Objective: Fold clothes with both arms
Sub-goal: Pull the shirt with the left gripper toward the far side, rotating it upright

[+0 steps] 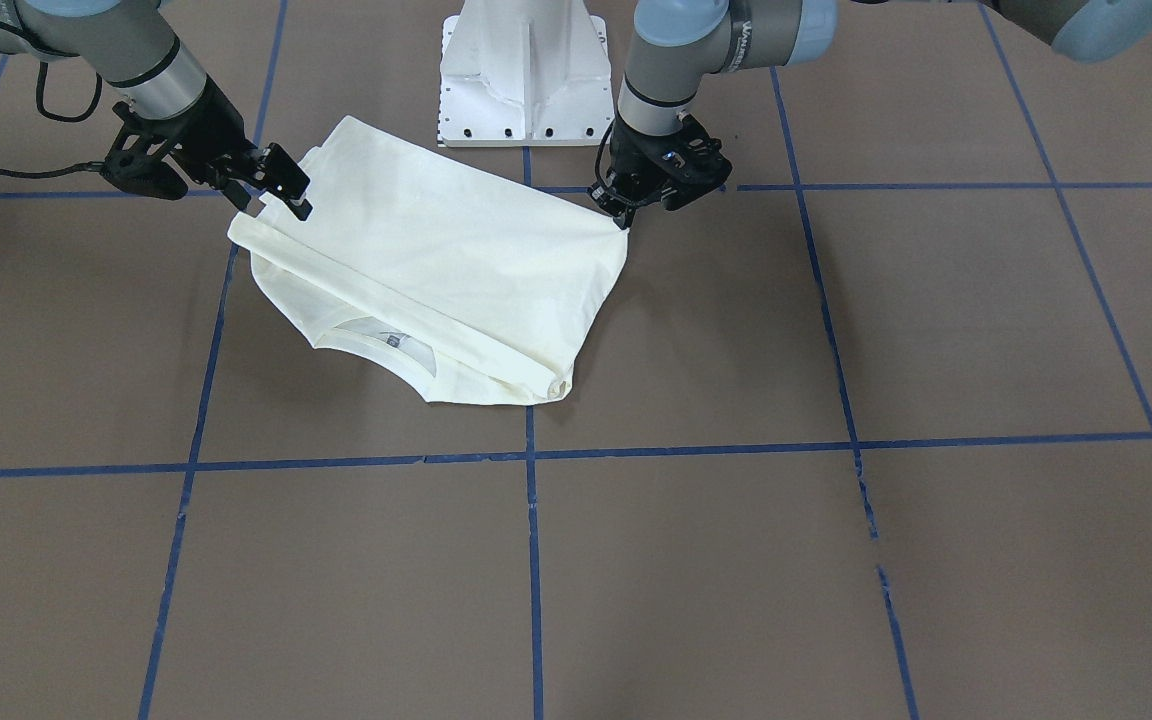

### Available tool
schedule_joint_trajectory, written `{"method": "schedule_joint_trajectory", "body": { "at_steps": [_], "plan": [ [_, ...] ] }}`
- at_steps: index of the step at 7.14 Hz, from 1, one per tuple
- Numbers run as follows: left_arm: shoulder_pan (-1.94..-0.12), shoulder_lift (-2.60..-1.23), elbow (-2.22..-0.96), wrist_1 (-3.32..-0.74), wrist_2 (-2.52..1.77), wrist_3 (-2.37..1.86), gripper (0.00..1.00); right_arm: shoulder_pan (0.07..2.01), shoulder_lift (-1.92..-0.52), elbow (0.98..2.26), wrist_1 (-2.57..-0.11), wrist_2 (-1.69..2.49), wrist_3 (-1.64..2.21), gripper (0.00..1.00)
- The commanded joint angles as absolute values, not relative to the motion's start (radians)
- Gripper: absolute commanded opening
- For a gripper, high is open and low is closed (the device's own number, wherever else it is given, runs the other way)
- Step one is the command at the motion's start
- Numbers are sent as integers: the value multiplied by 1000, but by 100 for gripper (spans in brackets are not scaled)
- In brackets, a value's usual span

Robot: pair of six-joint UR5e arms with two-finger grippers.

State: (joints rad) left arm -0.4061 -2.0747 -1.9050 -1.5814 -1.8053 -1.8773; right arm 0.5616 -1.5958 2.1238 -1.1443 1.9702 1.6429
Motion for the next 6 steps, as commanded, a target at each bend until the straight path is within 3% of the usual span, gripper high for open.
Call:
{"method": "schedule_joint_trajectory", "body": {
  "at_steps": [1, 4, 6],
  "plan": [
    [-501, -2111, -1791, -1641, -1755, -1763, 0, 581, -1595, 2123, -1144, 1971, 1643, 100],
    [-636, -2250, -1460, -1859, -1753, -1653, 0, 601, -1595, 2115, -1146, 1968, 1644, 100],
    [-689, -2337, -1343, -1916, -1753, -1556, 0, 614, -1594, 2103, -1146, 1968, 1644, 100]
  ]
}}
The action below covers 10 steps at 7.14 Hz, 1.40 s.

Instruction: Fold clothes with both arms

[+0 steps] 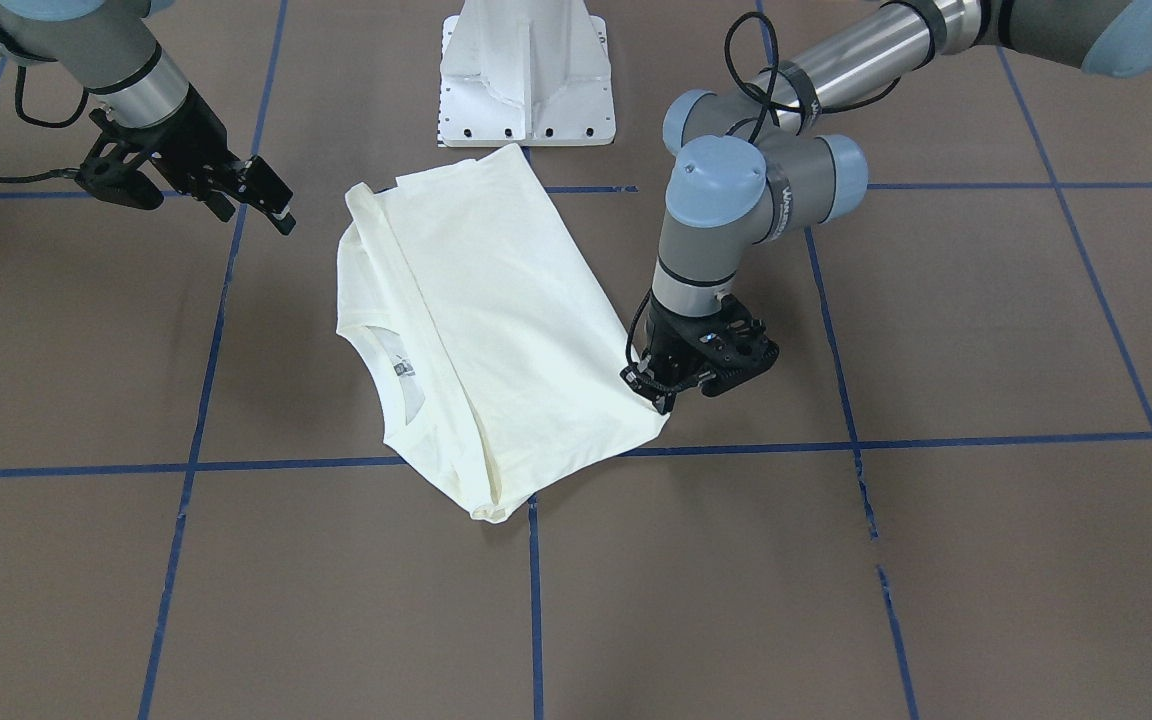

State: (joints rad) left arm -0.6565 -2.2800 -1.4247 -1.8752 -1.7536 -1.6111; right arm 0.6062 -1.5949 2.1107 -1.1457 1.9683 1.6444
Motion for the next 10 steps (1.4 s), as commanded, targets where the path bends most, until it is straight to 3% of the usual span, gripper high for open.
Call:
{"method": "schedule_joint_trajectory", "body": {
  "at_steps": [1, 4, 10],
  "plan": [
    [-705, -2399, -1251, -1992, -1753, -1525, 0, 615, -1592, 2103, -1146, 1968, 1644, 100],
    [-726, -2503, -938, -2326, -1682, -1424, 0, 614, -1588, 2102, -1146, 1970, 1646, 100],
    [-756, -2491, -930, -2326, -1680, -1398, 0, 612, -1529, 2054, -1147, 1954, 1644, 100]
  ]
}}
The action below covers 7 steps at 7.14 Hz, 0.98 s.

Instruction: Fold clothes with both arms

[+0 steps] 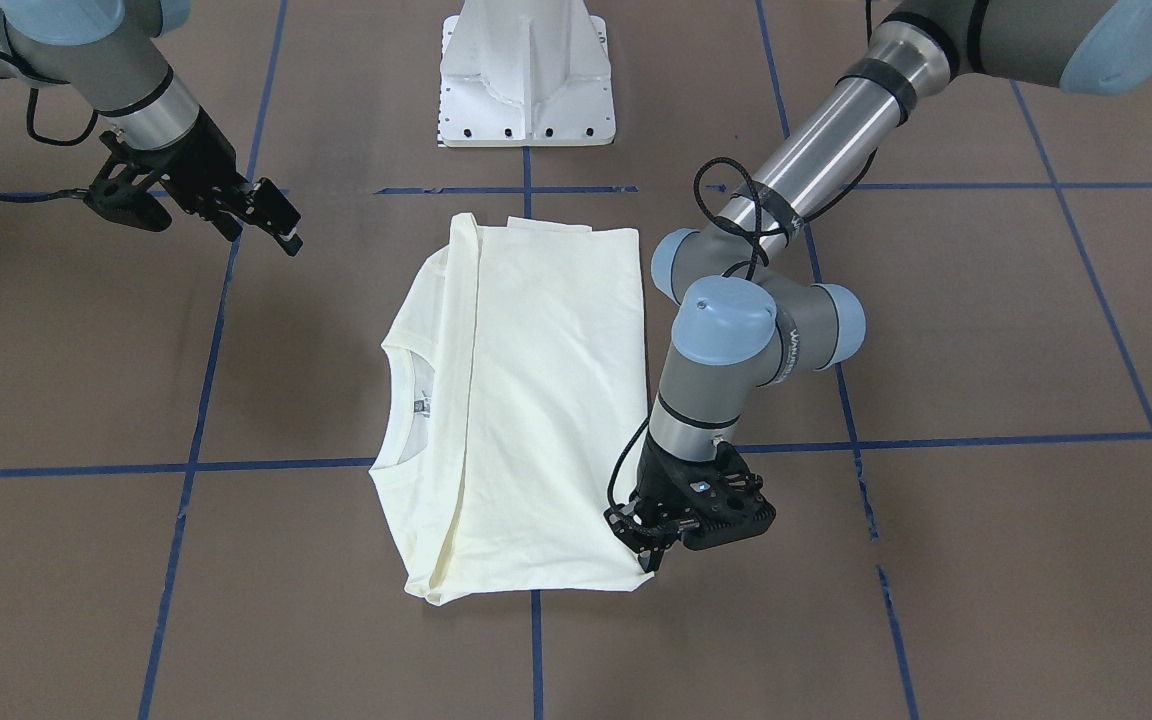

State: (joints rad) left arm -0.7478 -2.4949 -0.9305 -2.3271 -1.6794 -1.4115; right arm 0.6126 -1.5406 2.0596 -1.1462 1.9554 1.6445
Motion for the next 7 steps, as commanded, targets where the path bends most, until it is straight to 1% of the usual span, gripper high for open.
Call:
{"method": "schedule_joint_trajectory", "body": {
  "at_steps": [1, 2, 3, 4, 5, 6, 7],
  "plan": [
    [-756, -2487, -931, -2329, -1678, -1400, 13, 612, -1514, 2043, -1147, 1954, 1644, 100],
    [-755, -2465, -937, -2335, -1680, -1401, 99, 611, -1500, 2033, -1147, 1954, 1644, 100],
    [-761, -2465, -959, -2329, -1686, -1394, 100, 606, -1490, 2023, -1150, 1954, 1643, 100],
    [-765, -2426, -1023, -2319, -1706, -1393, 100, 603, -1445, 2010, -1210, 1954, 1638, 100],
    [-765, -2357, -1111, -2310, -1788, -1390, 100, 594, -1358, 2010, -1352, 1954, 1573, 100],
    [-764, -2314, -1197, -2237, -1813, -1381, 100, 568, -1244, 2005, -1508, 1928, 1519, 100],
    [-764, -2268, -1315, -2152, -1815, -1359, 100, 516, -1138, 1968, -1602, 1863, 1500, 100]
  ]
}}
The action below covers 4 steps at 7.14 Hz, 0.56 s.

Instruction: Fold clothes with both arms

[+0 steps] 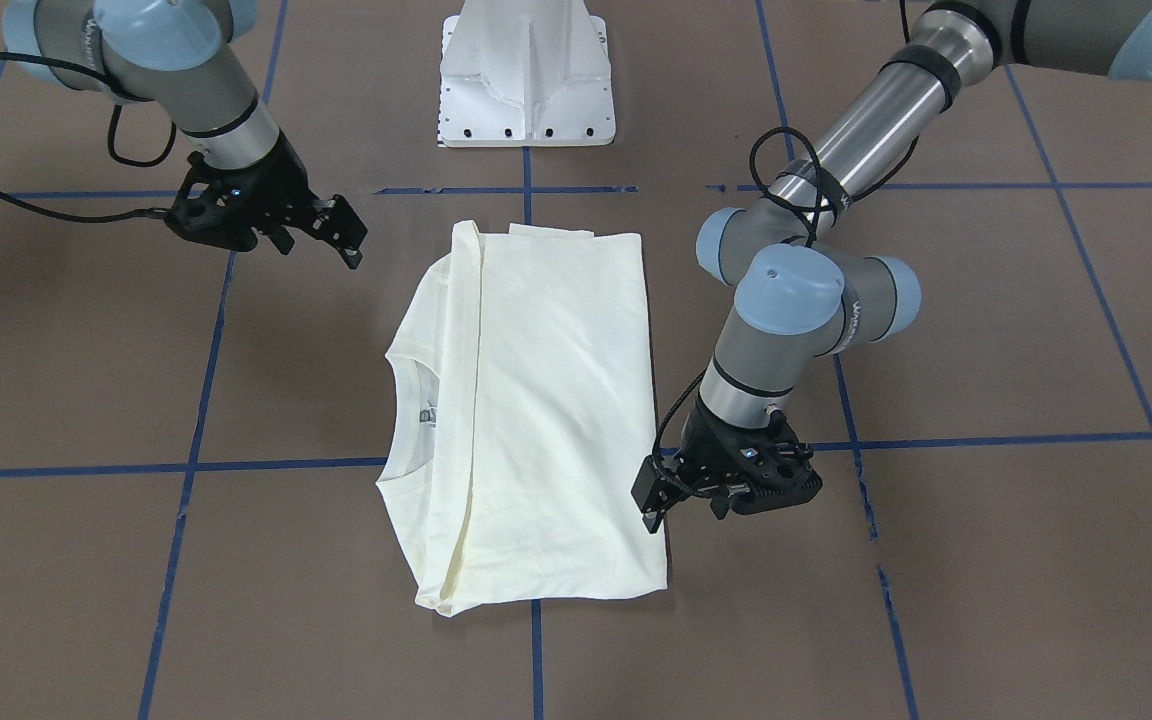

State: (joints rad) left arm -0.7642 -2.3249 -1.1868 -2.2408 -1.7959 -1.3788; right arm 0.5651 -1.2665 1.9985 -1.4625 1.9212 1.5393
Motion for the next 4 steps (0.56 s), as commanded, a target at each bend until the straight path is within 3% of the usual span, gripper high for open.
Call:
{"method": "schedule_joint_trajectory", "body": {
  "at_steps": [1, 2, 4],
  "plan": [
    [-762, -2199, -1457, -2091, -1815, -1327, 100, 453, -1067, 1910, -1621, 1791, 1499, 100],
    [-755, -2147, -1570, -2063, -1818, -1325, 100, 405, -1043, 1882, -1623, 1743, 1465, 100],
    [-723, -2134, -1627, -2022, -1818, -1327, 100, 355, -991, 1829, -1681, 1733, 1355, 100]
  ]
}}
